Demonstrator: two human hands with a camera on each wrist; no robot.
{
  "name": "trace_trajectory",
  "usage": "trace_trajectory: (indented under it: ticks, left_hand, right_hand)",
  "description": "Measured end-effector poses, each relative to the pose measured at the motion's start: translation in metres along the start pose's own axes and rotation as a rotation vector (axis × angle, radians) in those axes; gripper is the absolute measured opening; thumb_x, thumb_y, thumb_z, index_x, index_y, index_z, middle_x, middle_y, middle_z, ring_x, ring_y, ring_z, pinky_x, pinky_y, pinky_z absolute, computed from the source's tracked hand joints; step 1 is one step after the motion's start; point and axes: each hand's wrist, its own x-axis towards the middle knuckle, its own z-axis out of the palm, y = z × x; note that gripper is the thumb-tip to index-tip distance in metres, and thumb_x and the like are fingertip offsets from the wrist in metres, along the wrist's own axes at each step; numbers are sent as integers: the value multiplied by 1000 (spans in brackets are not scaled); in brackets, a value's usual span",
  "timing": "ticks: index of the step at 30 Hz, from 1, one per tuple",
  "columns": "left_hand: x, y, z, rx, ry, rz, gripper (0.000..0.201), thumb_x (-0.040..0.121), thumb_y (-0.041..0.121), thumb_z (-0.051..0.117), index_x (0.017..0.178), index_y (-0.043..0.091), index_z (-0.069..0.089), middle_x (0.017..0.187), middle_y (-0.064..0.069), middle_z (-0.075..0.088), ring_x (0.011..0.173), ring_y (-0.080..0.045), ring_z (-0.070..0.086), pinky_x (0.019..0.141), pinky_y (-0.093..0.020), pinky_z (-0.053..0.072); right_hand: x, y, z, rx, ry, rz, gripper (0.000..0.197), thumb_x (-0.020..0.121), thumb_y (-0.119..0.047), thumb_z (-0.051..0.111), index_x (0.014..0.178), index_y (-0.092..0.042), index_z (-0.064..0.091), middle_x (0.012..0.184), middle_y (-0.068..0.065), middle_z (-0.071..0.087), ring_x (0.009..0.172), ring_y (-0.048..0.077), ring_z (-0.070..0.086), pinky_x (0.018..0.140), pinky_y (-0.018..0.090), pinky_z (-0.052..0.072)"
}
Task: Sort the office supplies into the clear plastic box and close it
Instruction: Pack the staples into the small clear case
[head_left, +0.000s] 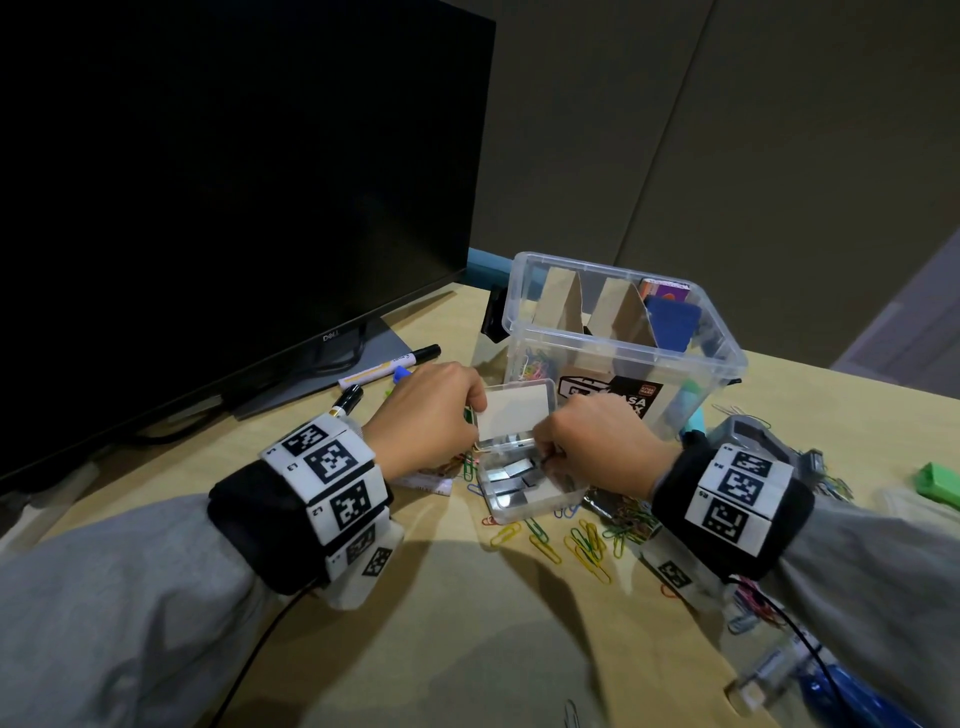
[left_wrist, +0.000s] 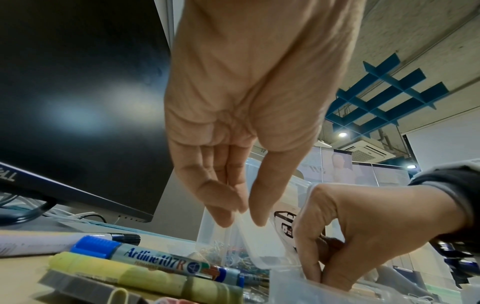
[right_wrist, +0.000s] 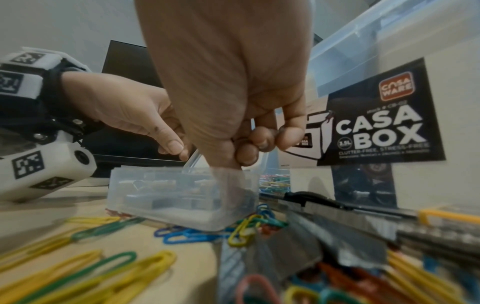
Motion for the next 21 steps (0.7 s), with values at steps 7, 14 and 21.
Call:
trace_trajectory:
  ticks: [7,14,21]
  left_hand:
    - [0,0,-1,-15,-4,-4,19,83,9,68,99,19,66,105,5,63,89,-12,60,72,-28,47]
    - [3,0,1,-1,-7,5,20,83,12,68,101,19,65,108,3,62,92,-14,60,74,-29,46]
    - [1,2,1,18,-15,20,26,85,14,68,110,17,64,119,2,59,98,-16,60,78,-29,46]
  right_hand:
    - [1,2,-4,-19,-30,-3,14,92,-36,61,98,-26,69,91,-6,66,86,15,63,74,26,52]
    - [0,1,-1,-47,-10,40,16,94,-28,53,98,-21,67,90,1,66,84,23,63,68,30,49]
    - [0,5,4,75,87,-137,15,90,-21,62,95,-30,72,92,-10,67,81,15,65,64,36,55]
